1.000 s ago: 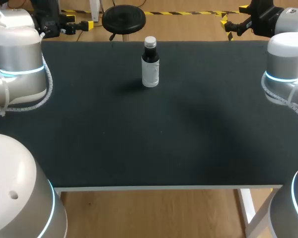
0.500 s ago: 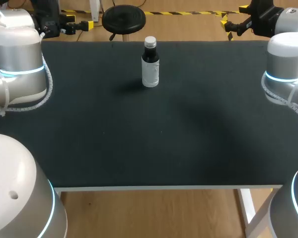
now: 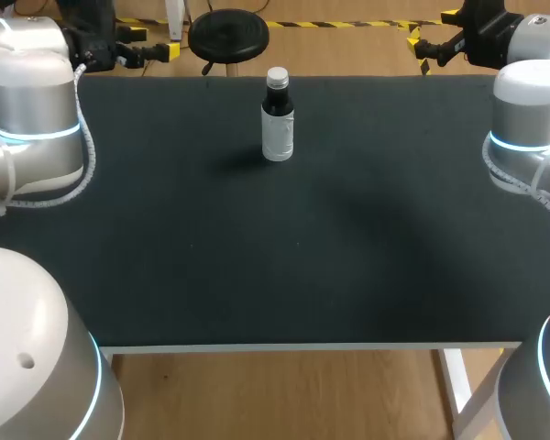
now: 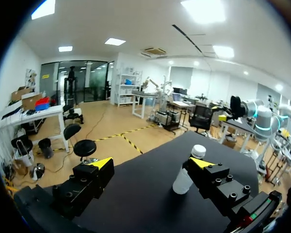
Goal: Unscrew the bottle cap
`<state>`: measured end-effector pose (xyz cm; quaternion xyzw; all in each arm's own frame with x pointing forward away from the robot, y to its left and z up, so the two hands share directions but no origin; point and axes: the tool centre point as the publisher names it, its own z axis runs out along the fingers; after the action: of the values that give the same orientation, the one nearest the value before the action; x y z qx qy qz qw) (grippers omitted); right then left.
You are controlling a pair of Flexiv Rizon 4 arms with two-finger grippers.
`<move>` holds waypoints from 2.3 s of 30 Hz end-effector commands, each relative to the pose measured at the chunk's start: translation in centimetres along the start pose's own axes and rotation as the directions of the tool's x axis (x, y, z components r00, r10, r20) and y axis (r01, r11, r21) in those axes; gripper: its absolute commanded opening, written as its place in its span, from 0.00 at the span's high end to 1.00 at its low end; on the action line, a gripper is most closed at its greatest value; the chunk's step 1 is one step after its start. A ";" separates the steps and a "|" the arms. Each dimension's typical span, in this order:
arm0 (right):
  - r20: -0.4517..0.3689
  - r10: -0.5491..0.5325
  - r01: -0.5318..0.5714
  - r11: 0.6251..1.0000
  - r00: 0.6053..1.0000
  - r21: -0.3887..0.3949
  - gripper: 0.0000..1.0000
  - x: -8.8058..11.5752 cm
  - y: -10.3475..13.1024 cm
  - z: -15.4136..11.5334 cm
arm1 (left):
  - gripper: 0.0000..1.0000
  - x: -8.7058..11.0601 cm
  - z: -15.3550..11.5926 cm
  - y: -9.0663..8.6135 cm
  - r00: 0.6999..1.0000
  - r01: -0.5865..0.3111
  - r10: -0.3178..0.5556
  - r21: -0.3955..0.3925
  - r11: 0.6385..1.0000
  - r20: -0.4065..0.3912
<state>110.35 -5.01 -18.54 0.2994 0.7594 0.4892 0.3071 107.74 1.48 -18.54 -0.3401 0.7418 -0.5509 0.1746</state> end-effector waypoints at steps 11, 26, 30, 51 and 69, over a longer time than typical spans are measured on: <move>0.000 0.000 0.000 1.000 1.000 0.001 0.00 0.0 0.0 0.0 | 0.00 2.2 2.8 2.4 0.907 -0.217 0.225 0.062 0.974 -0.356; 0.000 0.000 0.000 1.000 1.000 0.001 0.00 0.0 0.0 0.0 | 0.00 4.2 6.2 4.6 0.764 -0.214 0.312 0.234 0.948 -0.565; 0.000 0.000 0.000 1.000 1.000 0.001 0.00 0.0 0.0 0.0 | 0.00 4.7 7.1 4.8 0.753 -0.212 0.321 0.249 0.945 -0.575; 0.000 0.000 0.000 1.000 1.000 0.001 0.00 0.0 0.0 0.0 | 0.00 7.1 10.9 5.4 0.722 -0.185 0.317 0.269 0.945 -0.615; 0.000 0.000 0.000 1.000 1.000 0.001 0.00 0.0 0.0 0.0 | 0.00 8.9 13.9 6.2 0.691 -0.144 0.294 0.272 0.951 -0.661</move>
<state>110.35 -5.00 -18.54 0.2993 0.7594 0.4893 0.3071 107.41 -13.01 -27.36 -0.0047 0.7322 -0.6810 -0.0104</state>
